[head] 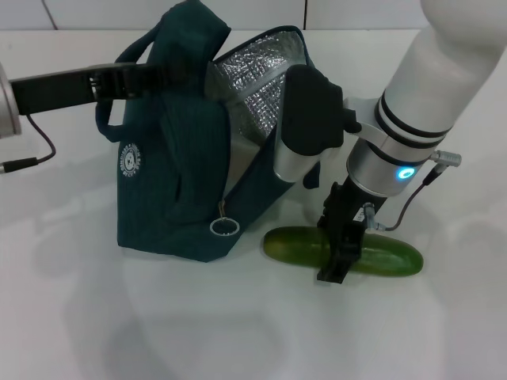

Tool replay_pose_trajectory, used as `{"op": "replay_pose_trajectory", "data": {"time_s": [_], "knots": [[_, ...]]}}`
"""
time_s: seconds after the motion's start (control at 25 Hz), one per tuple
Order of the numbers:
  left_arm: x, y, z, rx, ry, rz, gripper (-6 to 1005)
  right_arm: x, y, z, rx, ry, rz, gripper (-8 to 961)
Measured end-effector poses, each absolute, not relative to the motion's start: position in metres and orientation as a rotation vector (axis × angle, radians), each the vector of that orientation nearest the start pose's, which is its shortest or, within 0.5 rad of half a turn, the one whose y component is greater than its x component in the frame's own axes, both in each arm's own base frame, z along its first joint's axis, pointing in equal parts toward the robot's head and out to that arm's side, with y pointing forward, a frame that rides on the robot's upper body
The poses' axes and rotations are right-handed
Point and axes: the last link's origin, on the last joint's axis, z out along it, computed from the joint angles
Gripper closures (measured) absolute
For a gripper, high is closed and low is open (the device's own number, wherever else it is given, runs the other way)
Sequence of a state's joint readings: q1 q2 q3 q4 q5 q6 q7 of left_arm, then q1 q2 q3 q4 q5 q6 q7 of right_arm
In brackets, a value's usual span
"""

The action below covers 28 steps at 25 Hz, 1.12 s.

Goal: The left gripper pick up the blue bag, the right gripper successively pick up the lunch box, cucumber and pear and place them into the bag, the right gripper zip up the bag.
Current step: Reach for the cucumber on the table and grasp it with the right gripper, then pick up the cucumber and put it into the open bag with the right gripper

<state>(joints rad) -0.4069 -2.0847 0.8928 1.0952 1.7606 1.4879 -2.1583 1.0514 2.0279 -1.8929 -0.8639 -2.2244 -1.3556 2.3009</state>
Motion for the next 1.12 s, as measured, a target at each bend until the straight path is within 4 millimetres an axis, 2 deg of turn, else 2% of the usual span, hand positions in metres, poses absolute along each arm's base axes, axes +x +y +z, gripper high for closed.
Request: {"op": "replay_pose_trajectory", "data": {"time_s": [0.2, 0.6, 0.64, 0.8, 1.12], "knots": [[-0.216, 0.346, 0.058, -2.465, -1.181, -0.906, 959, 0.107, 0.359, -0.103, -3.014, 0.113, -0.847, 111], [-0.218, 0.347, 0.062, -2.445, -1.184, -0.916, 960, 0.104, 0.355, -0.097, -3.027, 0.133, -0.924, 317], [-0.218, 0.347, 0.063, -2.442, -1.184, -0.918, 960, 0.104, 0.354, -0.095, -3.033, 0.141, -0.941, 315], [-0.22, 0.347, 0.064, -2.435, -1.186, -0.919, 959, 0.109, 0.355, -0.079, -3.036, 0.243, -0.96, 308], [-0.219, 0.347, 0.064, -2.438, -1.181, -0.919, 960, 0.131, 0.385, -0.019, -2.919, 0.661, -0.679, 293]]}}
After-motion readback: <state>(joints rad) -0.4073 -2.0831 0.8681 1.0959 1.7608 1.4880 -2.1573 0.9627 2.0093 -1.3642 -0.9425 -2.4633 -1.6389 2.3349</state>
